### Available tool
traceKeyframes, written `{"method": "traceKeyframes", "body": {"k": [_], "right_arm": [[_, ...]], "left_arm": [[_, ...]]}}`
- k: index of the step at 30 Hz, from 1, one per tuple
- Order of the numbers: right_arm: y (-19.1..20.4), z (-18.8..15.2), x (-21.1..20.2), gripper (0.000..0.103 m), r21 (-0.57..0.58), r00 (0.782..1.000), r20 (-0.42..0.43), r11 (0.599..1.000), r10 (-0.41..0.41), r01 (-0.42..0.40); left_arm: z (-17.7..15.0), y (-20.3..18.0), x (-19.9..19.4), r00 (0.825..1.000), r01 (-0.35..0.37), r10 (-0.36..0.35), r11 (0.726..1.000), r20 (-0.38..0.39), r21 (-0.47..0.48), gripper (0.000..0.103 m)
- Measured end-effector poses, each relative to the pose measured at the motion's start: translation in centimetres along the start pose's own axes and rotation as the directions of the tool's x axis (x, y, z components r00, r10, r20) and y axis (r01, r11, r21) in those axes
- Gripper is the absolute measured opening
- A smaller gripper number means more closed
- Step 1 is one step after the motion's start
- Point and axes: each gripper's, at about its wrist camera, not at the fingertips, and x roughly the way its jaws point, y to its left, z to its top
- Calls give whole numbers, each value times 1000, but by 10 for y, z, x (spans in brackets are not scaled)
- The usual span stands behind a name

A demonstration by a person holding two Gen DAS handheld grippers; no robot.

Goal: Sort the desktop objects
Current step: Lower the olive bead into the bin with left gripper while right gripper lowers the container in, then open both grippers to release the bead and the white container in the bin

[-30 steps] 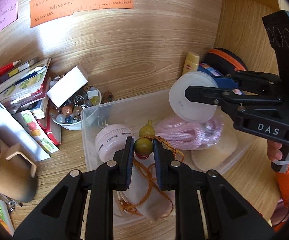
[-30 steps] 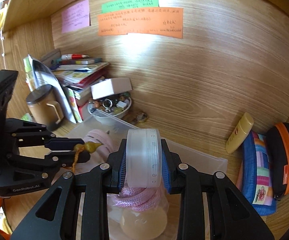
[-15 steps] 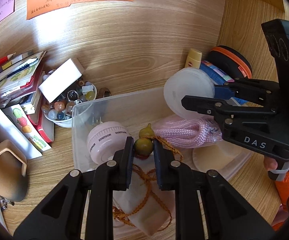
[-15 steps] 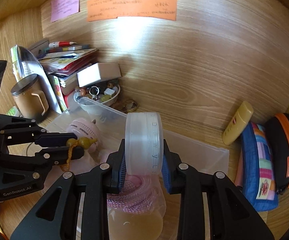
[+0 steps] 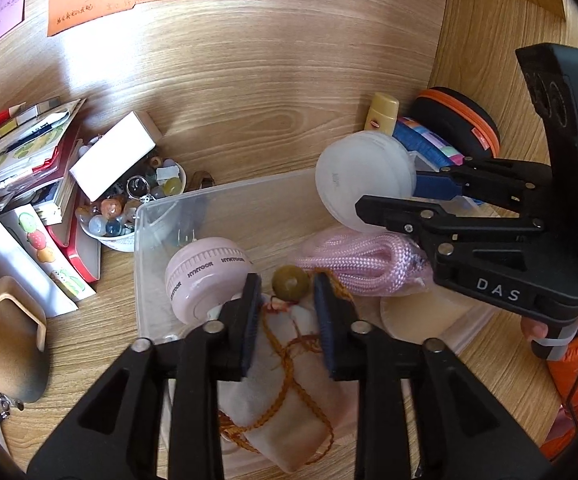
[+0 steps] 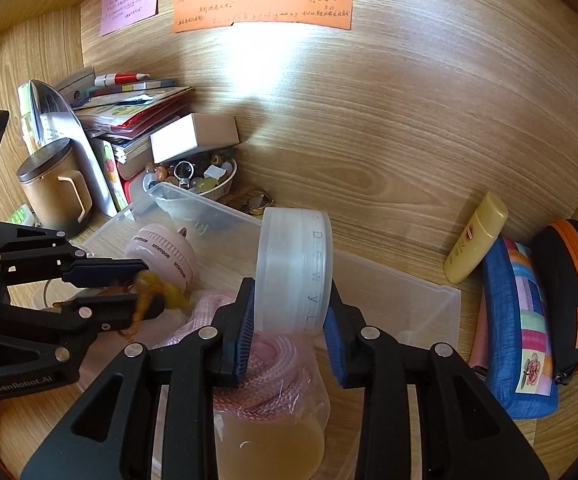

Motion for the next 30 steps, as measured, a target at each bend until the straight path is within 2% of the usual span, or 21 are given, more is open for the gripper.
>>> {"method": "traceKeyframes", "body": {"k": [1, 4, 8, 10, 13, 17, 22, 26, 30], "right_arm": [[0, 0, 0, 35, 1, 1000, -1, 1000, -2, 2], [0, 0, 0, 47, 1, 1000, -2, 1000, -3, 3], [2, -1, 1, 47, -6, 1000, -5, 1000, 11, -11], [3, -1, 0, 54, -7, 1000, -8, 1000, 6, -6], [4, -1, -4, 62, -7, 1000, 3, 1000, 3, -3], [6, 0, -11, 64, -19, 1000, 27, 1000, -16, 17], [3, 2, -20, 82, -10, 998, 57, 999, -42, 43], [3, 4, -27, 86, -11, 995, 79, 998, -57, 58], [0, 7, -31, 90, -5, 994, 90, 998, -68, 69]], "left_arm": [[0, -1, -1, 1000, -3, 3, 1000, 4, 4, 40], [-1, -3, -4, 1000, -18, 17, 1000, 17, 13, 45], [-1, -3, -7, 999, -44, 44, 999, 30, 5, 55], [-2, -3, -7, 998, -54, 54, 999, 35, 0, 63], [-2, -4, -7, 998, -50, 50, 999, 35, 3, 64], [-2, -7, -9, 997, -61, 60, 998, 47, 15, 69], [-1, -8, -12, 996, -67, 66, 998, 55, 21, 74], [-1, -6, -15, 995, -70, 69, 997, 65, 16, 85], [2, -2, -14, 997, -63, 63, 998, 46, 0, 86]]}}
